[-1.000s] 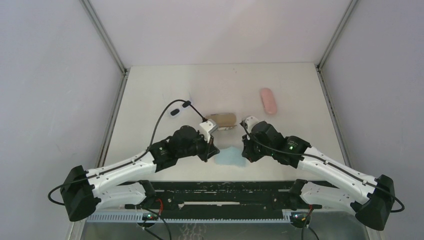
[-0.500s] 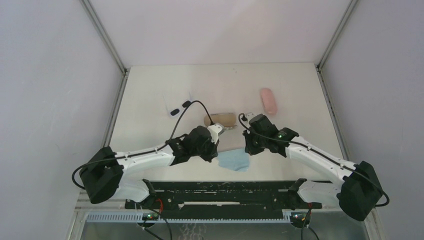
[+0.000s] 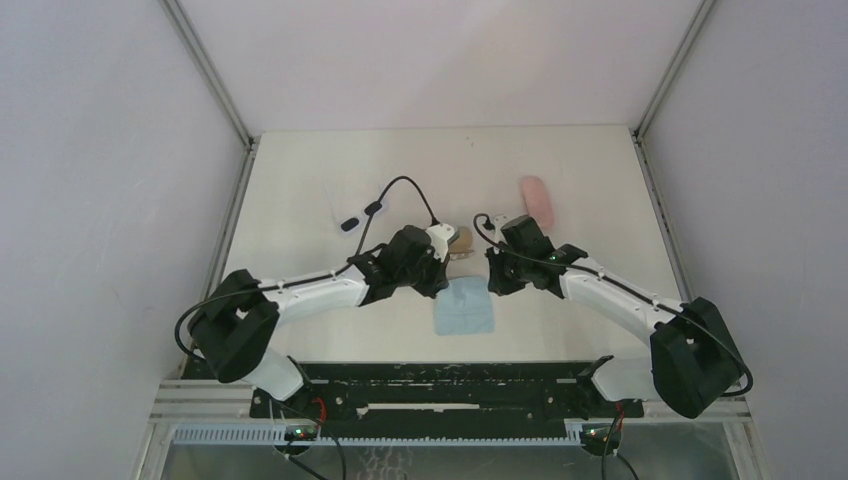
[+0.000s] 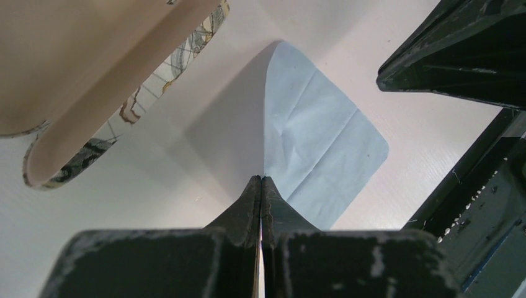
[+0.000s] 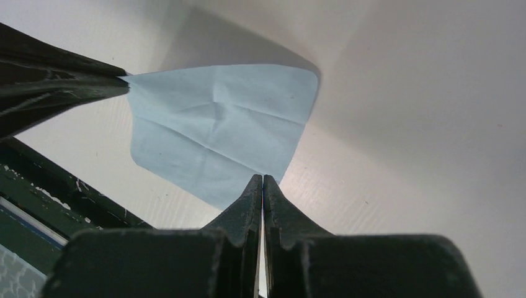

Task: Organize the sunglasses
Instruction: Fold the glasses cleaning cloth at the center of the board.

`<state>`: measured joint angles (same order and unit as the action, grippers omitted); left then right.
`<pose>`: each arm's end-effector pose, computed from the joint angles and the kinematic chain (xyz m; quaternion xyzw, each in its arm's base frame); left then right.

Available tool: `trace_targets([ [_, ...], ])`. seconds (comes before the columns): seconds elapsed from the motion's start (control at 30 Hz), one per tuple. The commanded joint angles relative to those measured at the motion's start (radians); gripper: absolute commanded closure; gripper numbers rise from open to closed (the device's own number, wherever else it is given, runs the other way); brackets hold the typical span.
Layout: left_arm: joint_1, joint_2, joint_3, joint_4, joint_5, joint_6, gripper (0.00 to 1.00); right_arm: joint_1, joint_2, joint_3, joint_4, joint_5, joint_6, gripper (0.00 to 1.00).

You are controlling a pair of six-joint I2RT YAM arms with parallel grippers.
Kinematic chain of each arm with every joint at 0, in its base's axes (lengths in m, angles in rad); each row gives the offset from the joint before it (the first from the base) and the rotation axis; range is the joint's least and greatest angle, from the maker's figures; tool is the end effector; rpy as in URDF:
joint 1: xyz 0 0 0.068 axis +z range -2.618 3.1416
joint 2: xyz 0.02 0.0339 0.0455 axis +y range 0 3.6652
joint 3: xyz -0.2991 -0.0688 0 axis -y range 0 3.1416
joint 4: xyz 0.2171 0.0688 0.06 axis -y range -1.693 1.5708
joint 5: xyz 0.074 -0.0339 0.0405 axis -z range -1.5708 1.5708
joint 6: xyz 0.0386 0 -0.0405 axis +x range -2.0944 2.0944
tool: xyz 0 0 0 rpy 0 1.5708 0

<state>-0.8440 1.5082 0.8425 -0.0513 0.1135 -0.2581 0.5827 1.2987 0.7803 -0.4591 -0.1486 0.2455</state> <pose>0.1919 -0.2224 0.2513 0.2849 0.8633 -0.2604 0.3252 0.1811 0.1262 0.2531 -0.1814 0.9365 0.1823 0.2383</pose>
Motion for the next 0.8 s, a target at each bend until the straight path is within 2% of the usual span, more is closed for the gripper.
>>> trace_targets([
  [0.0, 0.008, 0.024, 0.06, 0.042, 0.038, 0.035, 1.0, -0.005, 0.017, 0.004, 0.088, -0.039, -0.038, 1.0],
  [0.23, 0.014, 0.006, 0.047, 0.043, 0.037, 0.056, 1.0, -0.016, 0.043, 0.002, 0.105, -0.01, -0.029, 1.0],
  [0.27, 0.015, 0.003, 0.045, 0.038, 0.029, 0.061, 1.0, -0.019, 0.045, -0.001, 0.119, -0.008, -0.03, 0.95],
  [0.37, 0.018, 0.007, 0.045, 0.012, -0.005, 0.072, 1.0, -0.028, 0.056, 0.0, 0.152, -0.003, -0.033, 0.7],
  [0.43, 0.021, 0.021, 0.05, -0.008, -0.025, 0.068, 1.0, -0.041, 0.071, 0.002, 0.172, -0.019, -0.035, 0.61],
  [0.63, 0.028, 0.052, 0.031, -0.015, -0.056, 0.057, 1.0, -0.08, 0.137, 0.013, 0.201, -0.091, -0.034, 0.49],
  [0.77, 0.028, 0.067, 0.028, -0.018, -0.07, 0.059, 1.0, -0.086, 0.194, 0.031, 0.196, -0.121, -0.038, 0.46],
])
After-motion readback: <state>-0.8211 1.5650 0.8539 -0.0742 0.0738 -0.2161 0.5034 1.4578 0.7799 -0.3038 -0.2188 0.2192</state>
